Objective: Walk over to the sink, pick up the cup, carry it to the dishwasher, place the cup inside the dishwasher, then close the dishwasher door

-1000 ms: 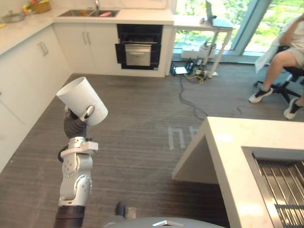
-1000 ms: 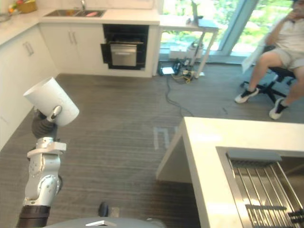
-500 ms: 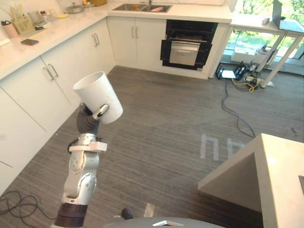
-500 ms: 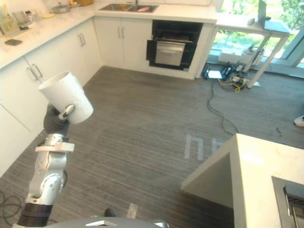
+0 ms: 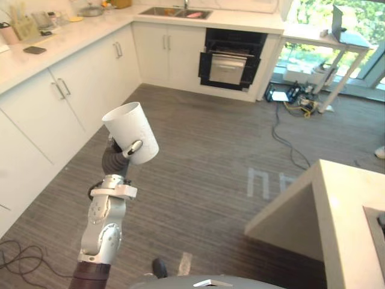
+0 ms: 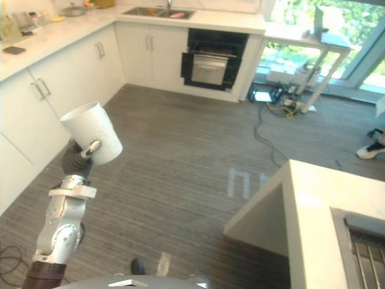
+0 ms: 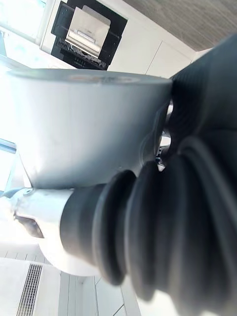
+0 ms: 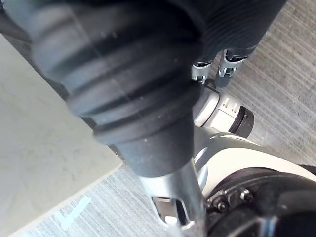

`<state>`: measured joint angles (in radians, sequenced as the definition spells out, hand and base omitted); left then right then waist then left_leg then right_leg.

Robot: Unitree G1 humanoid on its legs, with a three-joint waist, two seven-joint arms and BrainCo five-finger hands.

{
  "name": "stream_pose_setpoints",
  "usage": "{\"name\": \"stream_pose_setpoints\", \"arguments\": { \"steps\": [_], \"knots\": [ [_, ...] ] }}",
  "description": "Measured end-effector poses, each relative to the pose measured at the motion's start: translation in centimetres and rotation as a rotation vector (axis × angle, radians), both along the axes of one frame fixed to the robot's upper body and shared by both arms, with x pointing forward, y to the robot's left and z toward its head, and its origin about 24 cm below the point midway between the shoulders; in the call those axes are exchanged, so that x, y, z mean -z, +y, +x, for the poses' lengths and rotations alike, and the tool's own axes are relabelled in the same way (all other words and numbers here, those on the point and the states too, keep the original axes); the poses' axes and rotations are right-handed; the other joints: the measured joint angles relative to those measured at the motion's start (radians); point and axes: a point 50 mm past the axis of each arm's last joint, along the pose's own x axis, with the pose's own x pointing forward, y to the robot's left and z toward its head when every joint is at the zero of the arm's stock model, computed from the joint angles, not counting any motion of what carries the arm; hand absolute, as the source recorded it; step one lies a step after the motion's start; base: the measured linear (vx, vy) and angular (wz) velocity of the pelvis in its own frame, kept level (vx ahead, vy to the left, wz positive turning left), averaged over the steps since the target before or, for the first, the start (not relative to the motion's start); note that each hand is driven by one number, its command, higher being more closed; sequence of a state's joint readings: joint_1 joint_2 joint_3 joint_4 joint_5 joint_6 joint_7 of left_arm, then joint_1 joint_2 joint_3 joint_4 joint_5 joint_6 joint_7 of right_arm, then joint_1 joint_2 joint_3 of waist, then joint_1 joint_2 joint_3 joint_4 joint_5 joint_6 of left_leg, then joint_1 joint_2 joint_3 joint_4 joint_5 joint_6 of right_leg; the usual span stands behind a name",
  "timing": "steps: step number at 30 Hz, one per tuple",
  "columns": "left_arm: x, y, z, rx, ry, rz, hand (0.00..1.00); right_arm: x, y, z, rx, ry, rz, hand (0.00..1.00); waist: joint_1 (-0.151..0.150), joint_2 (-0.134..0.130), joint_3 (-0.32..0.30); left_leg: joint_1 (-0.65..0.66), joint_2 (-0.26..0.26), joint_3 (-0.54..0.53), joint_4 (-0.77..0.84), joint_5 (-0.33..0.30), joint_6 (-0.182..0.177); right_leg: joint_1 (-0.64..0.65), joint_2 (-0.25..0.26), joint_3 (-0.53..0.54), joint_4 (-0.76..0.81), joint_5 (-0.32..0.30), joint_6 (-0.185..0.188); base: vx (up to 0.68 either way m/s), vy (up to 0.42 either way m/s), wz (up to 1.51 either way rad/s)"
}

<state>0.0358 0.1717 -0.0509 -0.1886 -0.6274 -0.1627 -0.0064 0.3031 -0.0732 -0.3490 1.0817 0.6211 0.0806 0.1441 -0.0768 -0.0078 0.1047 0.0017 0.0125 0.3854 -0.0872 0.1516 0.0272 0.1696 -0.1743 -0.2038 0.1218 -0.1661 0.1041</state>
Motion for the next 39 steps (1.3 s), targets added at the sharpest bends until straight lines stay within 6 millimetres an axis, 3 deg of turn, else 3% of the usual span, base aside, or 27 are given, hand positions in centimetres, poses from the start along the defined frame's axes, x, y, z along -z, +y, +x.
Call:
{"name": "stream_pose_setpoints", "arguments": {
  "steps": [1, 5, 6, 14, 19, 22, 24, 25, 26, 27, 28, 29, 30, 31, 32, 33, 35, 37, 38, 39],
  "knots": [
    [0.6, 0.0, 0.1, -0.001, 0.028, -0.001, 1.00, -0.1, -0.3, 0.5, -0.020, -0.008, -0.002, 0.00, -0.009, 0.019, 0.005, 0.002, 0.015, 0.000, 0.000, 0.008, -0.011, -0.001, 0.011, 0.004, -0.004, 0.003, -0.004, -0.18, -0.130, -0.27],
    [1.0, -0.2, 0.2, -0.006, 0.041, -0.031, 1.00, -0.2, -1.1, 0.4, -0.038, -0.011, -0.013, 0.00, -0.014, 0.047, -0.010, 0.005, 0.050, 0.002, 0.000, 0.023, -0.006, -0.001, 0.044, 0.007, -0.019, 0.003, -0.005, -0.09, -0.083, -0.15],
    [3.5, -0.3, 0.4, 0.016, 0.130, -0.026, 1.00, 0.3, 2.3, 2.2, -0.107, -0.062, 0.099, 0.00, 0.018, -0.041, -0.008, 0.044, 0.026, -0.073, -0.002, -0.012, -0.015, 0.030, 0.039, -0.046, -0.001, 0.008, -0.006, -0.02, -0.031, -0.09],
    [3.7, -0.3, 0.2, 0.008, 0.144, -0.031, 1.00, 0.3, 2.1, 2.1, -0.128, -0.059, 0.103, 0.00, 0.010, -0.036, -0.007, 0.049, 0.045, -0.082, -0.002, -0.018, -0.032, 0.035, 0.060, -0.030, -0.022, 0.015, -0.026, -0.06, -0.011, -0.06],
    [5.7, 0.1, -0.9, -0.044, 0.267, -0.039, 1.00, 0.2, 1.5, 1.6, -0.117, -0.049, 0.122, 0.00, 0.008, -0.019, -0.015, 0.035, 0.036, -0.125, -0.001, -0.007, -0.032, 0.031, 0.059, -0.059, -0.029, -0.012, -0.028, -0.03, -0.004, 0.12],
    [6.7, 0.8, -1.5, -0.100, 0.355, -0.049, 1.00, 0.1, 0.8, 0.7, -0.060, -0.030, 0.148, 0.00, 0.012, -0.029, -0.023, 0.020, 0.005, -0.129, 0.000, -0.008, -0.025, 0.004, 0.020, -0.085, 0.031, -0.056, -0.023, 0.09, 0.027, 0.27],
    [6.3, 0.2, -1.5, -0.076, 0.371, -0.018, 1.00, 0.1, 0.1, 0.0, -0.033, 0.011, 0.114, 0.00, 0.013, -0.032, -0.038, 0.027, -0.055, -0.124, 0.006, -0.053, -0.002, -0.020, -0.052, -0.111, 0.159, -0.094, 0.001, 0.23, 0.074, 0.38],
    [6.1, -0.2, -1.4, -0.065, 0.363, -0.014, 1.00, 0.0, -0.4, 0.3, -0.047, 0.006, 0.086, 0.00, 0.013, -0.017, -0.027, 0.036, -0.062, -0.138, 0.006, -0.047, 0.013, -0.044, -0.070, -0.113, 0.252, -0.098, -0.005, 0.18, 0.052, 0.63],
    [5.9, -1.3, -1.0, -0.029, 0.361, 0.000, 1.00, -0.2, -0.7, 1.1, -0.064, -0.053, 0.051, 0.00, 0.004, -0.010, -0.020, 0.064, -0.077, -0.163, 0.007, -0.058, 0.023, -0.115, -0.119, -0.110, 0.478, -0.068, -0.050, 0.29, 0.127, 0.77],
    [5.7, -2.0, -0.8, 0.004, 0.354, 0.027, 1.00, -0.3, -0.6, 1.8, -0.084, -0.093, 0.027, 0.00, -0.003, -0.028, -0.016, 0.108, -0.089, -0.197, 0.007, -0.079, 0.044, -0.196, -0.171, -0.100, 0.686, 0.034, -0.154, 0.24, 0.136, 0.79],
    [5.7, -2.3, -0.8, 0.016, 0.354, 0.038, 1.00, -0.3, -0.7, 1.8, -0.105, -0.100, 0.015, 0.00, -0.006, -0.032, -0.012, 0.126, -0.093, -0.209, 0.007, -0.091, 0.050, -0.228, -0.187, -0.084, 0.764, 0.118, -0.180, 0.30, 0.118, 0.58],
    [5.6, -2.5, -0.8, 0.023, 0.352, 0.047, 1.00, -0.4, -0.6, 1.9, -0.141, -0.108, -0.004, 0.00, -0.009, -0.020, -0.009, 0.151, -0.089, -0.230, 0.008, -0.107, 0.070, -0.280, -0.184, -0.037, 0.861, 0.229, -0.173, 0.25, 0.054, 0.32],
    [5.5, -2.3, -0.7, 0.015, 0.347, 0.055, 1.00, -0.4, -0.2, 2.9, -0.162, -0.130, -0.014, 0.00, -0.010, -0.034, 0.001, 0.159, -0.083, -0.245, 0.038, -0.134, 0.083, -0.333, -0.158, 0.007, 0.931, 0.143, -0.139, 0.28, 0.047, 0.34],
    [5.6, -2.1, -0.5, 0.007, 0.351, 0.066, 1.00, -0.5, 0.2, 4.1, -0.168, -0.159, -0.036, 0.00, -0.012, -0.029, 0.015, 0.151, -0.058, -0.258, 0.096, -0.180, 0.087, -0.388, -0.096, 0.021, 0.930, 0.041, -0.115, 0.33, 0.052, 0.38],
    [5.7, -2.0, -0.5, 0.011, 0.355, 0.077, 1.00, -0.8, 0.5, 4.5, -0.171, -0.180, -0.064, 0.00, -0.018, -0.018, 0.024, 0.154, -0.039, -0.273, 0.133, -0.216, 0.087, -0.423, -0.032, 0.011, 0.834, -0.011, -0.081, 0.27, 0.035, 0.45],
    [5.7, -2.0, -0.5, 0.020, 0.351, 0.088, 1.00, -1.0, 0.8, 4.9, -0.176, -0.189, -0.087, 0.00, -0.026, -0.017, 0.026, 0.161, -0.038, -0.286, 0.142, -0.238, 0.082, -0.439, -0.004, -0.009, 0.714, -0.023, -0.061, 0.38, -0.008, 0.46],
    [5.4, -2.1, -0.4, 0.043, 0.329, 0.106, 1.00, -1.6, 0.6, 5.6, -0.213, -0.202, -0.149, 0.00, -0.035, -0.010, 0.028, 0.183, -0.046, -0.297, 0.140, -0.269, 0.071, -0.442, 0.051, -0.035, 0.366, 0.033, -0.034, 0.33, -0.056, 0.29],
    [4.6, -2.4, -0.4, 0.085, 0.272, 0.148, 1.00, -2.4, 0.7, 6.2, -0.283, -0.212, -0.225, 0.00, -0.032, -0.011, 0.036, 0.229, -0.075, -0.304, 0.152, -0.317, 0.053, -0.427, 0.085, -0.030, 0.018, 0.198, -0.016, 0.44, -0.101, 0.18],
    [4.5, -2.5, -0.5, 0.096, 0.261, 0.149, 1.00, -2.6, 0.7, 6.3, -0.291, -0.215, -0.244, 0.00, -0.031, -0.014, 0.040, 0.248, -0.083, -0.308, 0.166, -0.341, 0.049, -0.424, 0.081, -0.034, 0.023, 0.213, -0.035, 0.62, -0.148, 0.24],
    [4.1, -2.4, -0.8, 0.101, 0.241, 0.147, 1.00, -3.0, 0.8, 6.5, -0.322, -0.223, -0.279, 0.00, -0.037, -0.024, 0.040, 0.276, -0.096, -0.319, 0.202, -0.400, 0.036, -0.406, 0.066, -0.044, 0.057, 0.227, -0.086, 0.48, -0.128, 0.11]
  ]
}}
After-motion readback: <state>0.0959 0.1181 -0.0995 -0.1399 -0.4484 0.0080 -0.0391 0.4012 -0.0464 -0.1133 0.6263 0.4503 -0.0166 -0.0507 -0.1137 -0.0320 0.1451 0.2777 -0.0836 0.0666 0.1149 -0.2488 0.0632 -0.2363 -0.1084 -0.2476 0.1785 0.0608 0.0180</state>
